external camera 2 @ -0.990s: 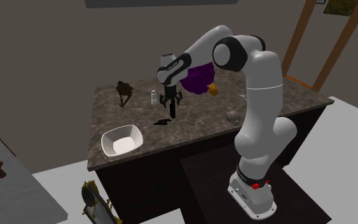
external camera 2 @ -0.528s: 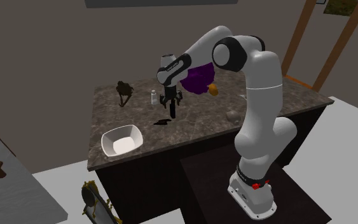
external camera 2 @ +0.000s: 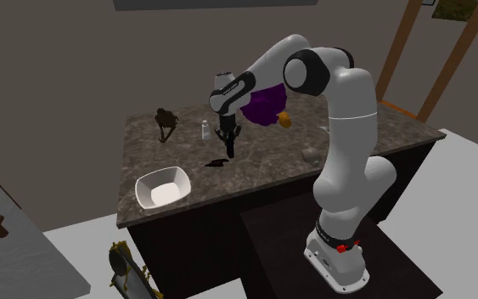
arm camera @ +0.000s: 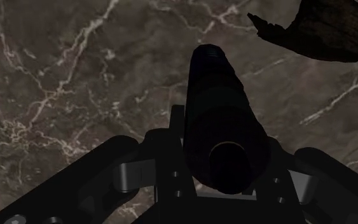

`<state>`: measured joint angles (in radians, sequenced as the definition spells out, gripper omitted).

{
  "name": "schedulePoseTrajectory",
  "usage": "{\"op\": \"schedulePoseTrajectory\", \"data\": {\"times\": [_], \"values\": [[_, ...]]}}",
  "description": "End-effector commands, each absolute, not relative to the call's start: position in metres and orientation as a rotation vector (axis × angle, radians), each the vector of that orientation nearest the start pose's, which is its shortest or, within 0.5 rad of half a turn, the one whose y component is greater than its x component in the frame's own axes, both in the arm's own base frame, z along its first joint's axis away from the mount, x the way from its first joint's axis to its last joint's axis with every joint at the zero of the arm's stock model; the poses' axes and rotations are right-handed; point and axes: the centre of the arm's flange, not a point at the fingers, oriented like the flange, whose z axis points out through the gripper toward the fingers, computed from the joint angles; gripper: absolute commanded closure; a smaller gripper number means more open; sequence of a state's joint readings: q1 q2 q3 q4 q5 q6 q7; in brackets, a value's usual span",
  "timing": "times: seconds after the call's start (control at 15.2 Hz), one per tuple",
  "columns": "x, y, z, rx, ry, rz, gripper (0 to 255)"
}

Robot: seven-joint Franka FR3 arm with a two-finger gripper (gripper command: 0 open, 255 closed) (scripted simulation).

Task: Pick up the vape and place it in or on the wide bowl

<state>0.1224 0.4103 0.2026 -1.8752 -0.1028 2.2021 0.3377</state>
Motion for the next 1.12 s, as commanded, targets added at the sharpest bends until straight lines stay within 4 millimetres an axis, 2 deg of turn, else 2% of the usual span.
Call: {"op": "schedulePoseTrajectory", "data": {"times": [0.0,0.07,1.06], "values": [[0.595,0.189,0.29,-3.164,-0.059,0.113,255],[0.595,0.189,0.291,-3.164,-0.059,0.113,255],[0.595,0.189,0.37,-3.164,-0.059,0.113,255]]}}
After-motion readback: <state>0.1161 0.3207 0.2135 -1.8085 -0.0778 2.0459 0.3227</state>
